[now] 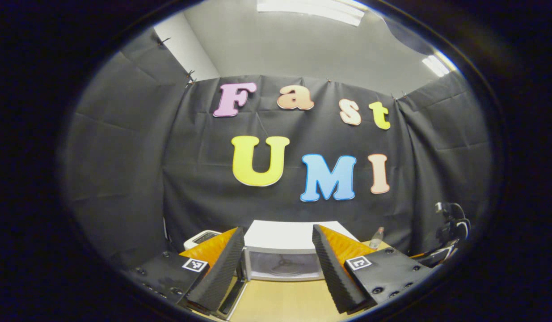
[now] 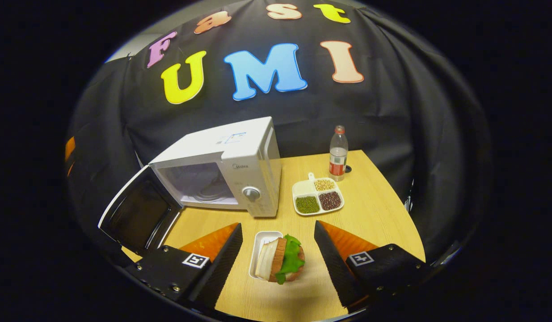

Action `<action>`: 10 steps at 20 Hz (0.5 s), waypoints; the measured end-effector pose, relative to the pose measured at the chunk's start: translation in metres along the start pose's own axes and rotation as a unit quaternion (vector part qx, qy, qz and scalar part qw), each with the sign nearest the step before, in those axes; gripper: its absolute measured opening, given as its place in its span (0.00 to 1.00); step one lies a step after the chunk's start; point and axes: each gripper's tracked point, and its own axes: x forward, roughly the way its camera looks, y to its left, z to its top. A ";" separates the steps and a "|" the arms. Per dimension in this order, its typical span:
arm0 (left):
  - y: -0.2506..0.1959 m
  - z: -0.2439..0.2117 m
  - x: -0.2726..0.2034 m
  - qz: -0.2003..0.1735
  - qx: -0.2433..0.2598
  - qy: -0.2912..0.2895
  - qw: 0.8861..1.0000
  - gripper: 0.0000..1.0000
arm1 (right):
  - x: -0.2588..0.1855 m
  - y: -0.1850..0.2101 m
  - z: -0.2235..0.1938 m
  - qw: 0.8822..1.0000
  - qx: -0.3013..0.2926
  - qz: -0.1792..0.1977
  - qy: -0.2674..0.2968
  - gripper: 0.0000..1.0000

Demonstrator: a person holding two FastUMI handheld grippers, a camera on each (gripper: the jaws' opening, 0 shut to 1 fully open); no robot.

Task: Open the microwave oven with the left hand, put the food in, and close the microwave oven.

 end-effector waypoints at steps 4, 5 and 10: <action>-0.051 0.010 0.024 -0.015 0.011 -0.010 1.000 0.96 | 0.010 -0.016 -0.035 0.998 0.009 0.013 0.058 0.99; -0.062 0.013 0.024 -0.018 0.017 -0.011 1.000 0.97 | 0.013 -0.018 -0.039 0.997 0.014 0.017 0.070 0.99; -0.091 0.025 0.025 -0.008 0.035 -0.016 0.999 0.97 | 0.033 -0.011 -0.067 0.989 0.043 0.055 0.133 0.99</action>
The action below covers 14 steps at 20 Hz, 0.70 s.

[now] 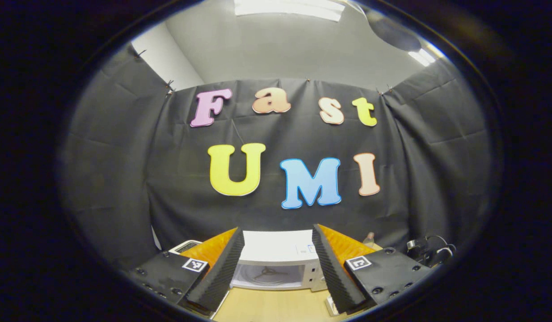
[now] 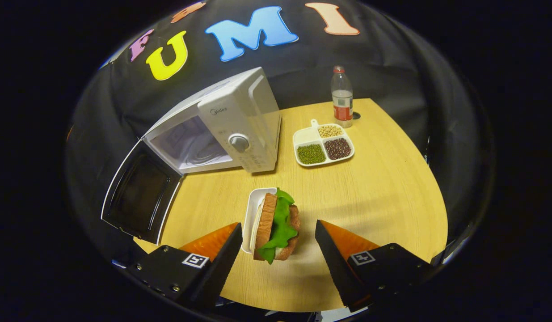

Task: Open the microwave oven with the left hand, put the food in, and close the microwave oven.

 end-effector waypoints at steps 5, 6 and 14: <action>0.000 0.020 -0.006 0.011 -0.018 -0.014 1.000 0.98 | 0.009 0.002 -0.011 0.999 0.029 0.008 0.044 0.99; 0.004 0.018 -0.005 0.015 -0.015 -0.013 1.000 0.98 | 0.011 0.001 -0.015 0.998 0.037 0.001 0.046 0.93; 0.036 0.008 0.004 -0.017 -0.035 -0.007 0.999 0.96 | 0.021 0.012 -0.030 0.990 0.115 0.001 0.087 0.24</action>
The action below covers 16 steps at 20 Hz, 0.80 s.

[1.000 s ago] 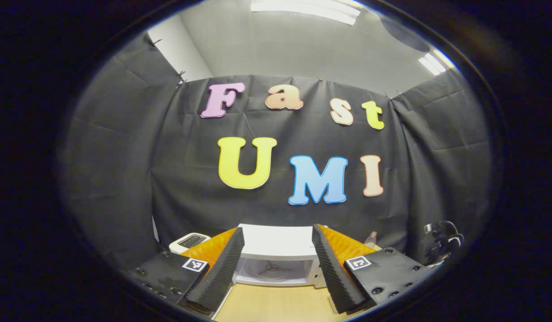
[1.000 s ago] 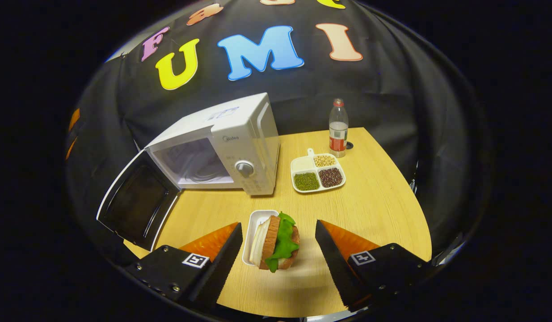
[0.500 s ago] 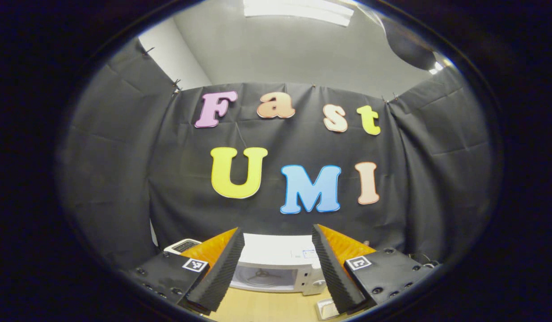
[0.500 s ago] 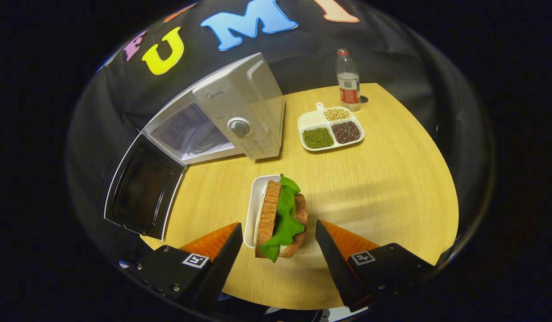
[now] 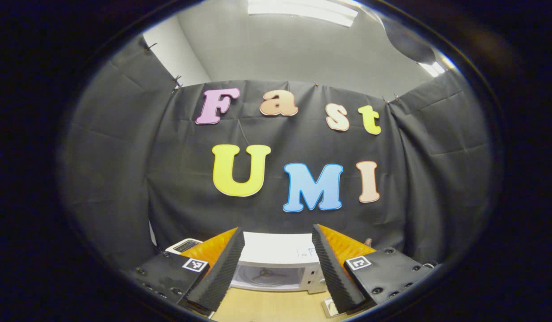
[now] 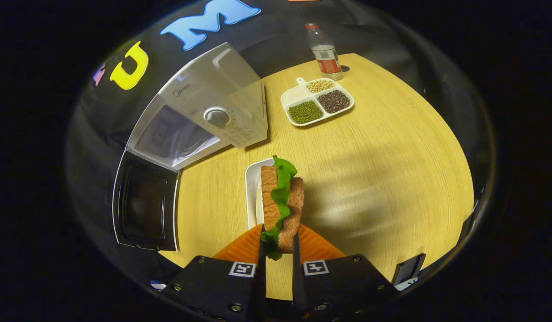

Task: Open the microwave oven with the left hand, put the food in, and close the microwave oven.

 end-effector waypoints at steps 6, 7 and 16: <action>0.058 0.000 0.000 -0.031 0.012 -0.002 0.999 0.98 | -0.023 0.025 0.010 0.997 0.055 0.001 -0.058 0.25; 0.067 0.002 0.000 -0.036 0.011 -0.005 0.999 0.96 | -0.027 0.036 0.010 0.995 0.069 0.012 -0.067 0.24; 0.156 0.021 -0.015 -0.043 0.017 -0.037 0.998 0.97 | -0.047 0.171 0.021 0.969 0.140 0.160 -0.125 0.24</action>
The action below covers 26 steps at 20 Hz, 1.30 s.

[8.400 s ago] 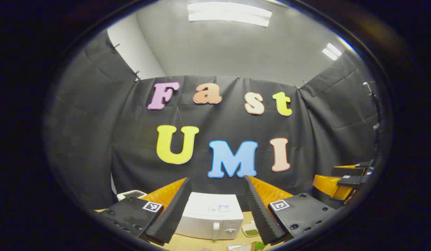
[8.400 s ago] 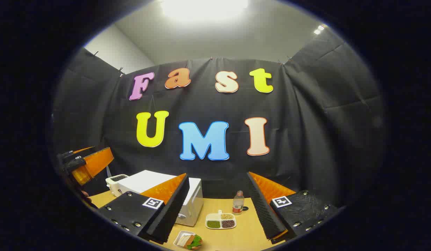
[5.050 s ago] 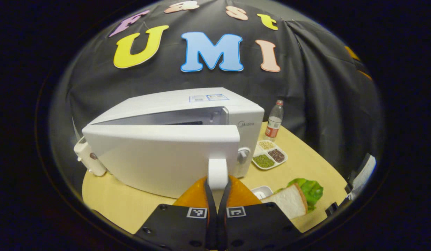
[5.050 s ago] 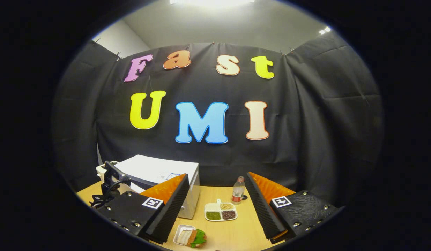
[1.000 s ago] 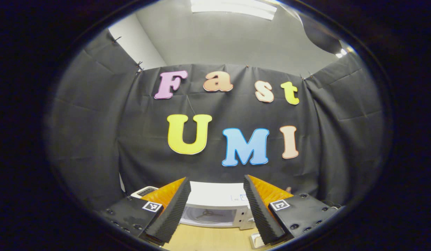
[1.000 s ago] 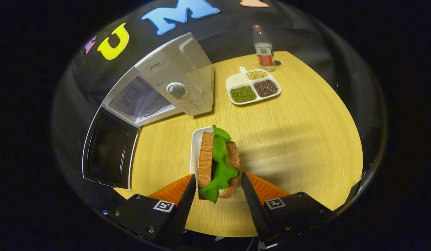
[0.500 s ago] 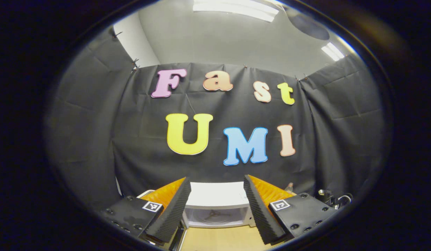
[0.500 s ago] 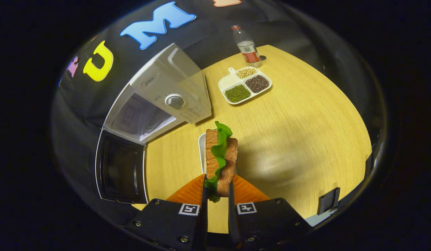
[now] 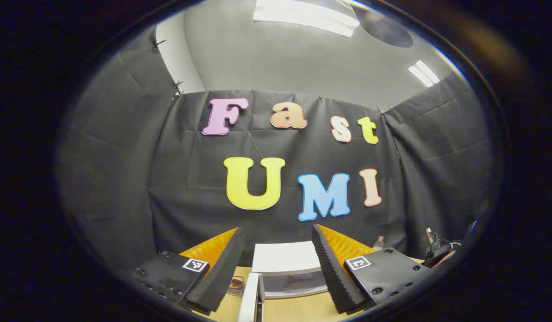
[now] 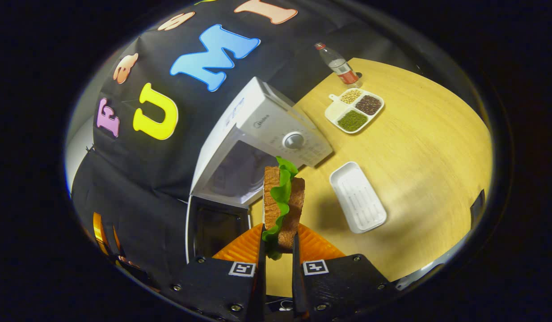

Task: Open the microwave oven with the left hand, put the food in, and close the microwave oven.

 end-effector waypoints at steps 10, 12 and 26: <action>0.079 0.009 -0.023 0.040 -0.005 -0.011 0.999 0.97 | 0.065 0.084 -0.009 0.997 0.031 0.071 0.002 0.24; 0.091 0.011 -0.027 0.049 -0.005 -0.014 0.999 0.96 | 0.083 0.085 -0.008 0.997 0.044 0.059 -0.002 0.24; 0.173 -0.028 -0.032 0.097 0.027 0.039 0.994 0.95 | 0.262 0.072 0.038 0.972 0.184 0.007 -0.146 0.24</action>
